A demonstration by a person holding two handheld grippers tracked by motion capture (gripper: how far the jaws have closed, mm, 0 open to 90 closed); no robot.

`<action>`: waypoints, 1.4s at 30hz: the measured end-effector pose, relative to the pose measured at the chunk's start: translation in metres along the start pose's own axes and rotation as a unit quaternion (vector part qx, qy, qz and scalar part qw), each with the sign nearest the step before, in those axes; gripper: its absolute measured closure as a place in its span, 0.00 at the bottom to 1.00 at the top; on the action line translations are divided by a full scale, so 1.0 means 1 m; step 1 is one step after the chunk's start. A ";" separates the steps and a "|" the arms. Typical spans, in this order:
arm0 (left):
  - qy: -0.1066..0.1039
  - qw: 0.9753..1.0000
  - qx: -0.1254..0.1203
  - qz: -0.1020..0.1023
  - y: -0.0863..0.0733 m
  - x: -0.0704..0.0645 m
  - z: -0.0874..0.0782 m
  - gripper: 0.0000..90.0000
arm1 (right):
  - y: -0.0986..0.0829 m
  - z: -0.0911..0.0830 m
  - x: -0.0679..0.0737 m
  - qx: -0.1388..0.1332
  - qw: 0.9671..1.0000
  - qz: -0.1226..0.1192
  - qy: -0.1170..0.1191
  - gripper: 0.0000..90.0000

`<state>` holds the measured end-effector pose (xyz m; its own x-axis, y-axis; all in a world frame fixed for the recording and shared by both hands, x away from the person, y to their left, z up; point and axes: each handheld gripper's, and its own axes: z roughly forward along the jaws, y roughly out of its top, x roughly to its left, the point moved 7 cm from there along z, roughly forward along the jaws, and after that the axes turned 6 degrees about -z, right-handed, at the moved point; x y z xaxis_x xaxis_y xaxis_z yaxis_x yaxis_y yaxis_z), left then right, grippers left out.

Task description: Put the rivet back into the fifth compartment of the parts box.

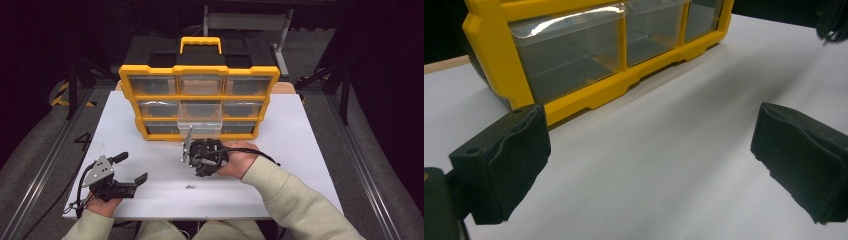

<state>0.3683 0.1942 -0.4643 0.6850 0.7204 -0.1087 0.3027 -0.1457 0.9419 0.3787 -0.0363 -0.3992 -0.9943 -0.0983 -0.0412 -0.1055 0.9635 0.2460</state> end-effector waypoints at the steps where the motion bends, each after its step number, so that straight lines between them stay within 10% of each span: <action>1: 0.000 1.000 0.000 0.000 0.000 0.000 0.000 0.04 | 0.001 -0.005 -0.001 -0.001 1.000 -0.001 -0.001 0.91; 27: -0.002 1.000 0.002 -0.002 0.000 0.000 0.000 0.04 | 0.023 -0.086 -0.029 0.013 1.000 -0.005 -0.015 0.91; 42: -0.001 1.000 0.005 -0.004 -0.001 0.001 0.000 0.04 | 0.019 -0.112 -0.068 0.015 0.999 0.030 -0.042 0.91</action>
<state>0.3685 0.1946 -0.4655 0.6845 0.7196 -0.1167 0.3144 -0.1470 0.9378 0.4430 -0.0390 -0.2827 -0.9938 -0.0193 -0.1093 -0.0433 0.9742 0.2216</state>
